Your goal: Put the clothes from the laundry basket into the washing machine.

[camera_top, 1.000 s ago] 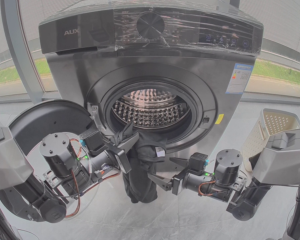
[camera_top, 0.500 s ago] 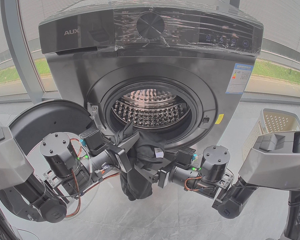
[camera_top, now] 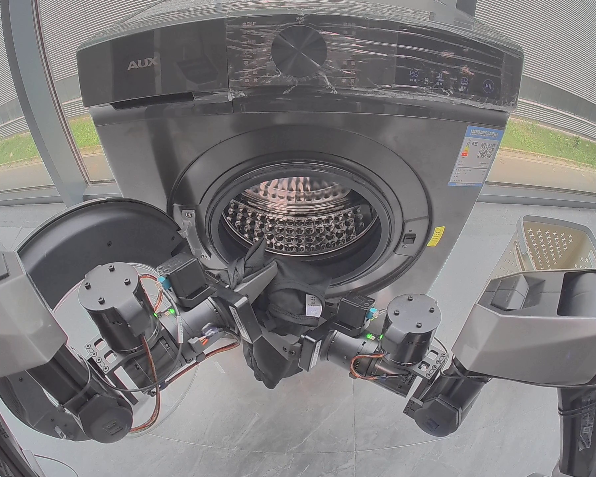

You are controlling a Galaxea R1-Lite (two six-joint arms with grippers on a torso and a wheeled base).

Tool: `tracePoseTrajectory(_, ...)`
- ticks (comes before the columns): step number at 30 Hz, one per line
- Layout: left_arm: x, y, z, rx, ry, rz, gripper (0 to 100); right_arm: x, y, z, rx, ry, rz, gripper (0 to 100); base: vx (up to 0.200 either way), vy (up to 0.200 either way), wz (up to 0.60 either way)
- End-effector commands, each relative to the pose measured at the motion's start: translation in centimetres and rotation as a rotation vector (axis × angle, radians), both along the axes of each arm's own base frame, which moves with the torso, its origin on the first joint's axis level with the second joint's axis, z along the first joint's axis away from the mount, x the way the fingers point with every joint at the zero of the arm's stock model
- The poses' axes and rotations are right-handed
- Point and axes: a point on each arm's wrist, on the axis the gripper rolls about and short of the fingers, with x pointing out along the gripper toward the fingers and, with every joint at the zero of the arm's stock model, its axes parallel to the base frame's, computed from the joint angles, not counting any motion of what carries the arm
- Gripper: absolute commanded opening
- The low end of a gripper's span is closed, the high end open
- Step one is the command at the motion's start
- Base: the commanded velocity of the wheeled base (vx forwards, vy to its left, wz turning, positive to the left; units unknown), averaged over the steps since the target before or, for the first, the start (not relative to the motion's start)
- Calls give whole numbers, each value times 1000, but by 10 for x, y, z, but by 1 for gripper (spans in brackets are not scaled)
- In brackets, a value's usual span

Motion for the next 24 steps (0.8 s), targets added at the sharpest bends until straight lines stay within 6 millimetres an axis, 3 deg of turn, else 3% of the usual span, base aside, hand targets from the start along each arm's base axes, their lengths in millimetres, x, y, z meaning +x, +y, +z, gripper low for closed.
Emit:
tracePoseTrajectory(1,0,0,-1,0,1,0,0,2,2,0,7,-8,-6,0,0,0,0)
tracePoseTrajectory(8,1,0,-2,3,5,3,0,0,2,1,7,-8,-5,0,0,0,0)
tracePoseTrajectory(19,5,5,-4,6,12,23,0,-18,-20,17,-11,13,-19,0,0,0,0)
tracePoseTrajectory(20,3,8,-5,13,18,21,100,-17,-23,17,-16,12,-28,0,0,0,0)
tracePoseTrajectory(24,6,13,-5,11,22,41,100,-16,-32,14,-38,21,-60,0,0,0,0)
